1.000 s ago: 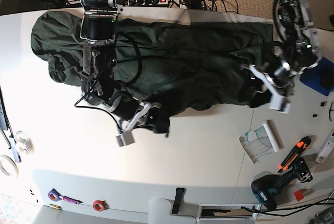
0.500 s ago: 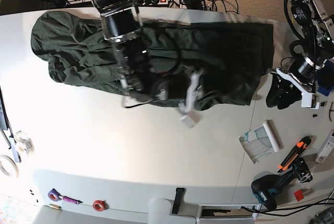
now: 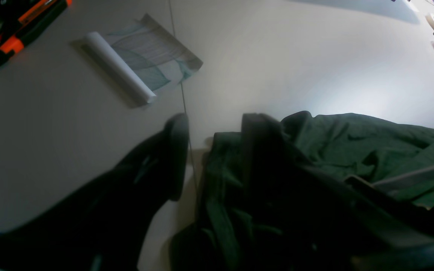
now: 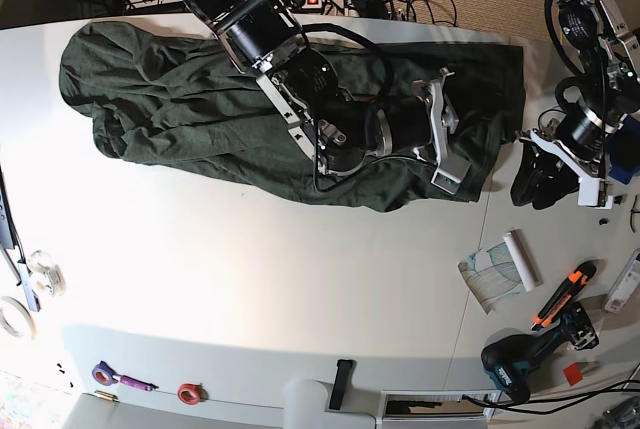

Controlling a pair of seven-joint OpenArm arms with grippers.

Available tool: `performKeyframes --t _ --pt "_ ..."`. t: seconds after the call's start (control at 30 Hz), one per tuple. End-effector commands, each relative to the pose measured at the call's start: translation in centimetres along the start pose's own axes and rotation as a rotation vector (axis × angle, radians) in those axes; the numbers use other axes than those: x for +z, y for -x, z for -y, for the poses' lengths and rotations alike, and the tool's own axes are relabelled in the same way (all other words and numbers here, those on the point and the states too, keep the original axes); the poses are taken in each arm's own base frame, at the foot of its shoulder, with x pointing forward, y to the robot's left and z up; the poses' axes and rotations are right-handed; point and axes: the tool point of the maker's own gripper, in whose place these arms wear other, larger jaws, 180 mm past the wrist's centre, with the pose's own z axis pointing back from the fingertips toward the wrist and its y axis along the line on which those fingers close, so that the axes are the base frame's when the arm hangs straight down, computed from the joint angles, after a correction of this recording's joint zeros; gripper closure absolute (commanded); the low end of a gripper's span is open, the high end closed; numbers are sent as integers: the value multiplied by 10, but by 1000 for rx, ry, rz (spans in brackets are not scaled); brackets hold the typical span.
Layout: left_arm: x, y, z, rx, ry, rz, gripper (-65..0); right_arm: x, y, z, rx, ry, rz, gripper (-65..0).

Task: Layout the t-shirt on the table in an organized manner, then fold the t-shirt properly
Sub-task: 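Release the sleeve and move the right gripper back to the collar end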

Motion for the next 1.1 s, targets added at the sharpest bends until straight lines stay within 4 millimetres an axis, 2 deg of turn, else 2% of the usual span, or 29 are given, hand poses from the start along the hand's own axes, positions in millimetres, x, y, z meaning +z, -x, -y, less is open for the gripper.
performKeyframes --t 0.0,0.17,0.2,0.27,0.3,0.33,0.5,0.6,0.67,0.73,0.83,0.9,1.0,1.07 --pt "2 -18 1 -25 9 54 -247 0 -24 -10 40 -31 61 0" --pt "2 -17 1 -24 9 52 -247 0 -16 8 103 64 8 0" --pt "2 -18 1 -24 9 53 -247 0 -13 11 116 82 -8 -23" --pt "2 -18 1 -25 9 53 -247 0 -13 15 133 105 -11 -174" --pt "2 -18 1 -25 10 53 -247 0 -15 17 141 115 -3 -230" --pt "2 -17 1 -25 10 52 -247 1 -17 18 150 125 7 -256" --pt "2 -17 1 -25 10 51 -247 3 -38 18 167 129 125 -259" --pt "2 -14 1 -25 9 32 -247 16 -51 27 192 180 159 -259" --pt "3 -11 -1 -31 7 16 -247 34 -65 37 210 239 201 -259" --pt "4 -12 -4 -48 1 6 -247 61 -86 45 210 291 289 -259" --pt "7 -14 -10 -69 -12 -6 -247 113 -119 52 212 371 442 -258" --pt "8 -12 -12 -77 -16 -27 -247 151 -134 54 204 418 532 -258" --pt "11 3 -20 -36 -56 -115 -249 200 -141 61 178 495 626 -258" --pt "14 16 -21 -21 -64 -164 -291 227 -137 68 140 535 674 -258"
